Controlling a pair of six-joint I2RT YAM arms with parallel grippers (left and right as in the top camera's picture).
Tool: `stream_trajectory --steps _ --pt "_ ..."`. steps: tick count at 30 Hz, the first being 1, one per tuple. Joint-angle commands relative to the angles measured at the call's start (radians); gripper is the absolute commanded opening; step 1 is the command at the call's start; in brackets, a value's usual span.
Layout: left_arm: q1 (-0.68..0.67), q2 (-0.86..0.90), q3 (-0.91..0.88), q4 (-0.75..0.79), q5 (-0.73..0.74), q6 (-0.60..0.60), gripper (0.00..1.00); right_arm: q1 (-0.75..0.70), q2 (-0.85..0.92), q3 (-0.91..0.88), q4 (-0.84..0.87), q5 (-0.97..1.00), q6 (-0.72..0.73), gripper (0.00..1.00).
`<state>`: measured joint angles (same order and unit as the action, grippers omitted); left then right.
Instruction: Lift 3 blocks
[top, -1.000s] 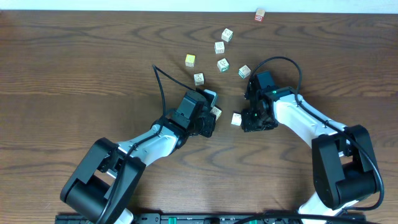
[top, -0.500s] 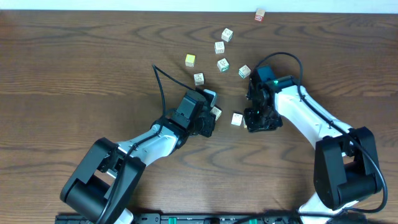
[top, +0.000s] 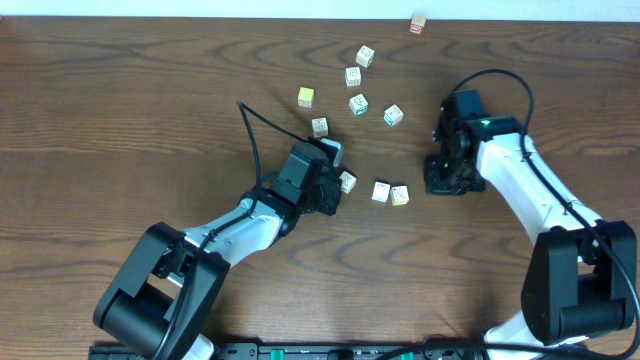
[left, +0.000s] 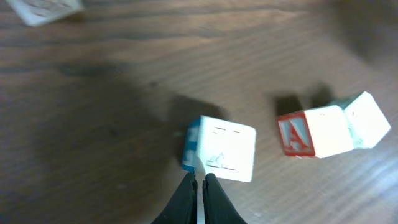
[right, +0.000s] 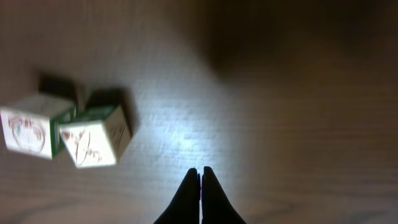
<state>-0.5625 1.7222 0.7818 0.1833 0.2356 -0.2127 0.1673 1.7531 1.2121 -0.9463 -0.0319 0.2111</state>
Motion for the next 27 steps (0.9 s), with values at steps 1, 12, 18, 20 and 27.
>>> stream_trajectory --steps 1,12,18,20,27 --pt "0.033 -0.018 0.029 -0.002 -0.054 0.014 0.08 -0.020 0.001 0.002 0.034 -0.030 0.000 0.01" --pt "0.100 -0.007 0.054 0.040 -0.053 0.064 0.07 -0.013 0.038 -0.037 0.125 -0.079 0.001 0.01" --pt "0.099 0.036 0.094 0.040 -0.038 0.063 0.08 -0.012 0.106 -0.037 0.127 -0.110 0.001 0.01" --pt "0.099 0.072 0.101 0.039 -0.037 0.062 0.08 -0.012 0.129 -0.037 0.127 -0.128 0.000 0.01" --pt "0.099 0.124 0.102 0.039 -0.023 0.063 0.08 0.009 0.162 -0.038 0.126 -0.131 0.000 0.01"
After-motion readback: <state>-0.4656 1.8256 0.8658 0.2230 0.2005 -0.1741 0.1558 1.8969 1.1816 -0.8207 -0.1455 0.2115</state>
